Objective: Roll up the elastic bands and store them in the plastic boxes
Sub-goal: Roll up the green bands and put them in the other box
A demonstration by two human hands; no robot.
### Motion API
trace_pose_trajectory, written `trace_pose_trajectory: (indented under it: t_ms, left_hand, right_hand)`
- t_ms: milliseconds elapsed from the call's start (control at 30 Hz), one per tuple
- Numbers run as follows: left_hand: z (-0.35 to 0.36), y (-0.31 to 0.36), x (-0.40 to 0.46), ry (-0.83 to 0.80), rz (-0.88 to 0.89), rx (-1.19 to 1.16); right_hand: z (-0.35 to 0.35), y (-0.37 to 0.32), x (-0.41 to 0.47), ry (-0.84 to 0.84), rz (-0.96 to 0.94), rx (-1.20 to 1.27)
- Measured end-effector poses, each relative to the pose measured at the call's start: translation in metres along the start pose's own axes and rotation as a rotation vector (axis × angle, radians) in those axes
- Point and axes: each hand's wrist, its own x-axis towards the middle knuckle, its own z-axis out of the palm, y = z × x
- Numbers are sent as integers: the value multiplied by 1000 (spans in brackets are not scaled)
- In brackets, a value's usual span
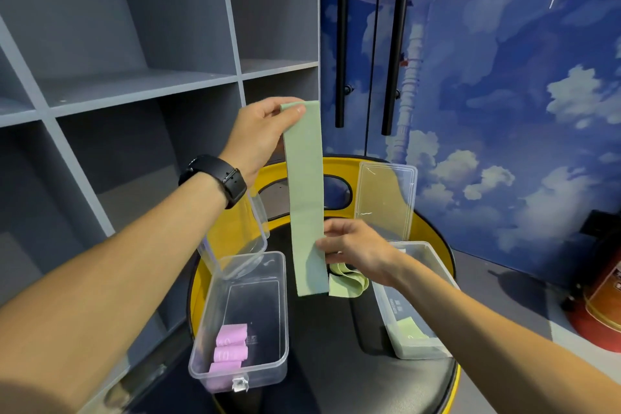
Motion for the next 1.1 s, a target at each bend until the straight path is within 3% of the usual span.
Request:
trace_pose_trajectory:
  t_ms: [333, 967, 1100]
  left_hand:
    - [-3, -4, 9, 16, -60, -47]
    - [2, 3, 7, -23, -46, -17]
    - [5, 4, 3, -39, -41, -17]
  right_hand:
    - [6, 39, -11, -70, 146, -5]
    - [0, 45, -11, 2, 127, -22]
    - [-6, 43, -12, -2, 151, -147]
